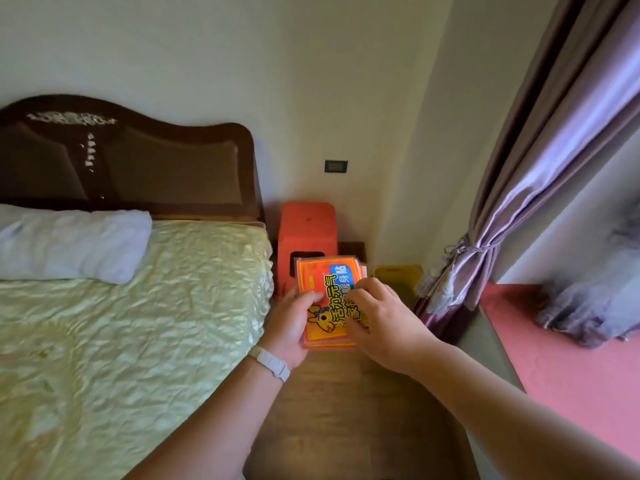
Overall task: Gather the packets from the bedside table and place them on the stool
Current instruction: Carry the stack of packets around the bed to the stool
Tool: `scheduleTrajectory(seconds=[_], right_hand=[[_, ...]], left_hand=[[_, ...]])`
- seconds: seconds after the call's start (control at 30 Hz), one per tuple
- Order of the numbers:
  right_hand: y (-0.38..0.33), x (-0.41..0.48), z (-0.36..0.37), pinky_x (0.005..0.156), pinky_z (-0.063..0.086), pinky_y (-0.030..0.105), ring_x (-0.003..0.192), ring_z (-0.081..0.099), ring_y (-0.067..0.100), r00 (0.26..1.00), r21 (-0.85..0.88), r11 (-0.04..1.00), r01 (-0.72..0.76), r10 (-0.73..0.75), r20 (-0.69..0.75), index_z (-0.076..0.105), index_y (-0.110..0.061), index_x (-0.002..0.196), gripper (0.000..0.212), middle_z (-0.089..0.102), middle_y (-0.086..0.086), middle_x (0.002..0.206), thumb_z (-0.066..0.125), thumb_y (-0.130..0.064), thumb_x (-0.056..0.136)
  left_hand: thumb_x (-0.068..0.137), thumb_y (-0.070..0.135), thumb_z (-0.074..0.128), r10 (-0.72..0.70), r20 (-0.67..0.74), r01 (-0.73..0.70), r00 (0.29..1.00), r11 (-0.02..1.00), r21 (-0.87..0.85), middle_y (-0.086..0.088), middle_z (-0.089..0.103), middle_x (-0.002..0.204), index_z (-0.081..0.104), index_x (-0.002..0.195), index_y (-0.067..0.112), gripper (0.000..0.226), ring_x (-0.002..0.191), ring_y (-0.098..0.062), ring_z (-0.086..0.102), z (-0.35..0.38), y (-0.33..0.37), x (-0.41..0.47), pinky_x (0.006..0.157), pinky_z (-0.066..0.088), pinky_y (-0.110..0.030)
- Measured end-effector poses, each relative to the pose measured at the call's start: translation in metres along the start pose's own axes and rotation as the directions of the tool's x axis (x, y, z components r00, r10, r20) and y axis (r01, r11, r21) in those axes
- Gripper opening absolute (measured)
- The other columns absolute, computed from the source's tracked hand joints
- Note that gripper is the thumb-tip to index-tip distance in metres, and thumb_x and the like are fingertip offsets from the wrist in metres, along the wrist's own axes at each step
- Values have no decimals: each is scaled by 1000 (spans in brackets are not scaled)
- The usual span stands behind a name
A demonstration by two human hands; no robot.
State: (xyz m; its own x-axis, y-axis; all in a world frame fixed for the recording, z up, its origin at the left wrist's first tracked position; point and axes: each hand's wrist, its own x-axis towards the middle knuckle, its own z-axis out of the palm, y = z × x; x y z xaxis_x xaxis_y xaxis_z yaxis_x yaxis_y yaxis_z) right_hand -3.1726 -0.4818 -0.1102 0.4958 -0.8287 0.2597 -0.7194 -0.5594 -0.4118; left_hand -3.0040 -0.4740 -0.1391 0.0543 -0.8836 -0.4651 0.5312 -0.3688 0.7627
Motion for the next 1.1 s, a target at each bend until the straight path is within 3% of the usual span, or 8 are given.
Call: scheduleTrajectory(seconds=[0.27, 0.47, 0.63, 0.77, 0.97, 1.1], right_hand=[[74, 93, 37, 87, 51, 41, 104, 54, 30, 998, 87, 996, -28, 24, 52, 57, -11, 116, 34, 54, 10, 116, 62, -23, 85], [143, 197, 51, 89, 50, 41, 98, 56, 33, 998, 189, 982, -14, 1, 70, 60, -9, 111, 32, 56, 12, 112, 60, -22, 82], [195, 271, 40, 91, 48, 38, 100, 56, 31, 997, 231, 973, 17, -36, 75, 60, -11, 112, 32, 57, 10, 114, 62, -22, 82], [225, 326, 39, 90, 49, 42, 98, 56, 31, 996, 222, 974, 48, -63, 58, 59, -12, 110, 30, 56, 9, 113, 63, -18, 81], [249, 382, 46, 94, 47, 37, 108, 52, 25, 990, 226, 972, 67, -93, 104, 58, -13, 116, 32, 53, 5, 118, 61, -23, 86], [256, 427, 61, 95, 45, 34, 108, 50, 24, 987, 217, 974, 57, -87, 132, 57, -13, 116, 31, 52, 5, 119, 60, -21, 87]], left_hand=[[91, 10, 57, -29, -84, 35, 996, 997, 68, -25, 72, 110, 65, 118, 14, 28, 101, -44, 68, 12, 31, 108, 88, 52, -65], [91, 6, 57, -24, -175, 39, 984, 996, 80, -23, 75, 99, 66, 111, 10, 23, 85, -38, 72, 41, 75, 209, 72, 60, -50], [90, 5, 58, 0, -219, 21, 976, 995, 94, -29, 71, 110, 63, 118, 7, 29, 101, -47, 67, 73, 114, 283, 79, 58, -57], [88, 5, 58, 32, -252, -15, 967, 997, 69, -29, 70, 112, 65, 118, 7, 31, 104, -49, 65, 90, 133, 329, 90, 47, -71], [87, 5, 61, 24, -261, -10, 965, 998, 55, -27, 72, 109, 63, 120, 6, 33, 100, -45, 68, 87, 159, 387, 86, 55, -57], [87, 5, 62, -5, -260, 10, 966, 1000, 19, -26, 72, 109, 64, 118, 8, 31, 99, -44, 69, 72, 177, 432, 87, 55, -59]])
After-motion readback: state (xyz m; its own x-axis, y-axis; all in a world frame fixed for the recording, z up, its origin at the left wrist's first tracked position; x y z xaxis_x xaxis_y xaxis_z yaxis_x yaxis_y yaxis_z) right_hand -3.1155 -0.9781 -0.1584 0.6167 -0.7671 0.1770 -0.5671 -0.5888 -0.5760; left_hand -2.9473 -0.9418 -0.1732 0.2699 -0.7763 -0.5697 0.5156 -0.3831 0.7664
